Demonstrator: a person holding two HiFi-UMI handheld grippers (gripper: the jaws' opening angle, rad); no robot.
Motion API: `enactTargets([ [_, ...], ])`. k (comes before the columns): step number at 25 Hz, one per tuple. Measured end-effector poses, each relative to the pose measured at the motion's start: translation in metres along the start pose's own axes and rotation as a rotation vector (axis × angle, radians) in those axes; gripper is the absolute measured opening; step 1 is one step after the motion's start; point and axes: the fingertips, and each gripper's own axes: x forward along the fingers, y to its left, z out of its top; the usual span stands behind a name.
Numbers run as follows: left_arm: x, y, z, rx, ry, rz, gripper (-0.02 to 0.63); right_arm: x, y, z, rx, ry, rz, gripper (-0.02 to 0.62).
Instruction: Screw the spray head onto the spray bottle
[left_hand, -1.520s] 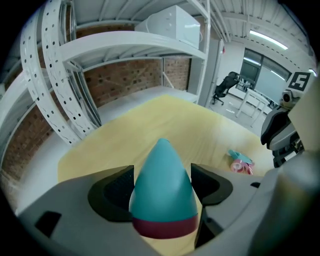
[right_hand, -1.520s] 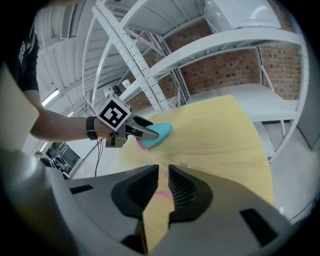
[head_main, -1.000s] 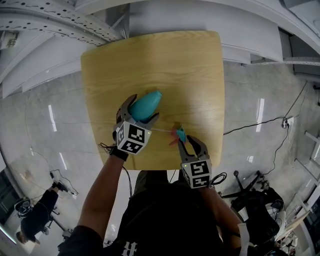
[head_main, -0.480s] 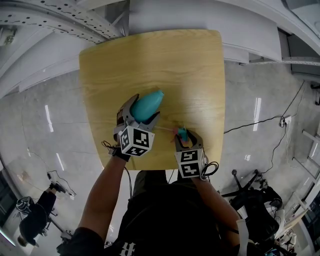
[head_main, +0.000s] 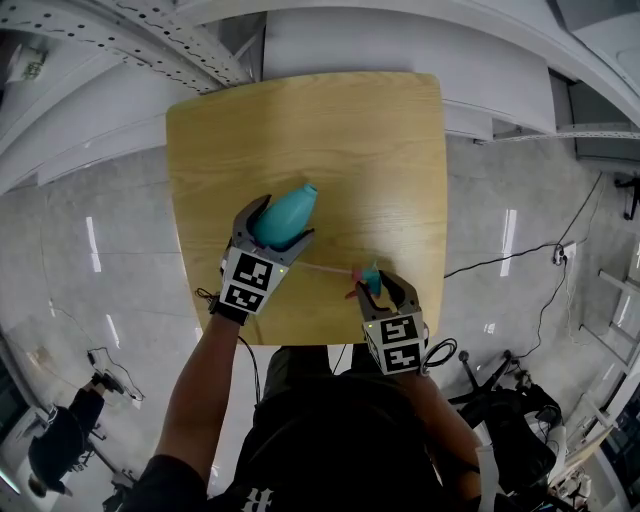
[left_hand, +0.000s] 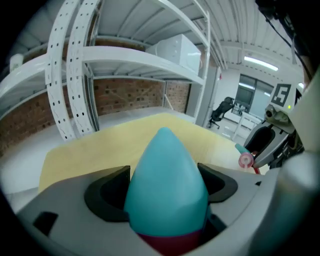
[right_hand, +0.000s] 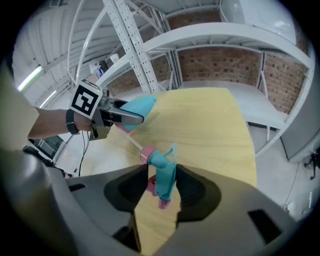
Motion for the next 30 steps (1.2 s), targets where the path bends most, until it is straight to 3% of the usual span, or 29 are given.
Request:
enactTargets([
  [5,-0.039,-0.005,0.042,-0.167,-0.163,-0.081,0.423,-0.047,0.004,0.026,-0.046,-0.066,0.011,0.178],
  [10,-0.115,-0.017,0.111,-0.311,-0.391,-0.213,0.423,-0.132,0.010,0.073,-0.083,-0.188,-0.001,0.178],
  [15,-0.198,-0.020,0.183,-0.394,-0.683,-0.327,0.423,-0.210,0.027,0.135,-0.154,-0.414,0.007,0.179],
  [20,-0.279,-0.050,0.222,-0.262,-0.809,-0.342,0.423,-0.300,0.058,0.181,-0.253,-0.603,0.002,0.178],
  [25,-0.330,-0.083,0.251,-0.056,-0.868,-0.307,0.423,-0.384,0.072,0.249,-0.483,-0.789,-0.084,0.178],
  [30,-0.359,-0.104,0.256,0.025,-0.905,-0.307,0.423,-0.435,0.091,0.279,-0.696,-0.845,-0.197,0.179],
])
